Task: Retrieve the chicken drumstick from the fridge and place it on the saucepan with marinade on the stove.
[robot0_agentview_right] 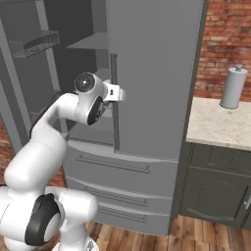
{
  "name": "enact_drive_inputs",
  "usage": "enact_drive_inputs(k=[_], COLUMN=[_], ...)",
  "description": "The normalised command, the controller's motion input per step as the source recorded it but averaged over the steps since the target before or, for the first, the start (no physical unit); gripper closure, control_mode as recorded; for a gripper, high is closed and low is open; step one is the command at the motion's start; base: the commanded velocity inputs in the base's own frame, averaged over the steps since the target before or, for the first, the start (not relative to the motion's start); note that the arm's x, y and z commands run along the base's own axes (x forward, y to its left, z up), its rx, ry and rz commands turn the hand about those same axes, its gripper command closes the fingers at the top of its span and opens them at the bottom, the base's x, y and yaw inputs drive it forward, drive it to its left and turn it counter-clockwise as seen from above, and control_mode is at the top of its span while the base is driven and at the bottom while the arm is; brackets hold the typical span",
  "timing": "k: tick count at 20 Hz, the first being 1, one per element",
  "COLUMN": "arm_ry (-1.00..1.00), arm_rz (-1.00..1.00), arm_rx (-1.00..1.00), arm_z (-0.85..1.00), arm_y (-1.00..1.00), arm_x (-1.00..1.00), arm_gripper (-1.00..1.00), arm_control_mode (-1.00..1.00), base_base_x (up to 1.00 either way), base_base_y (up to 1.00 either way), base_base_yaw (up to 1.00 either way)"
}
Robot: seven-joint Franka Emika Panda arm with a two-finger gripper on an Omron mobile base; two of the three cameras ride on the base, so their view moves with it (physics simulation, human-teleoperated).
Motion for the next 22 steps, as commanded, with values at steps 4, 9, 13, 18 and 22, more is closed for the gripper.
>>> enact_drive_inputs(k=[4, 9, 13, 18, 22], arm_ry=[0.0, 0.0, -0.01, -0.01, 0.0], arm_rz=[0.0, 0.0, 0.0, 0.0, 0.0], arm_rx=[0.0, 0.0, 0.0, 0.0, 0.0], arm_z=[-0.12, -0.13, -0.2, -0.23, -0.23], arm_y=[0.1, 0.05, 0.0, 0.0, 0.0], arm_x=[0.41, 0.44, 0.53, 0.61, 0.63], arm_gripper=[-1.0, -1.0, -1.0, -1.0, -1.0], arm_control_mode=[-1.0, -1.0, -1.0, -1.0, -1.0], base_base_x=[0.0, 0.0, 0.0, 0.0, 0.0], base_base_y=[0.0, 0.0, 0.0, 0.0, 0.0], base_base_yaw=[0.0, 0.0, 0.0, 0.0, 0.0])
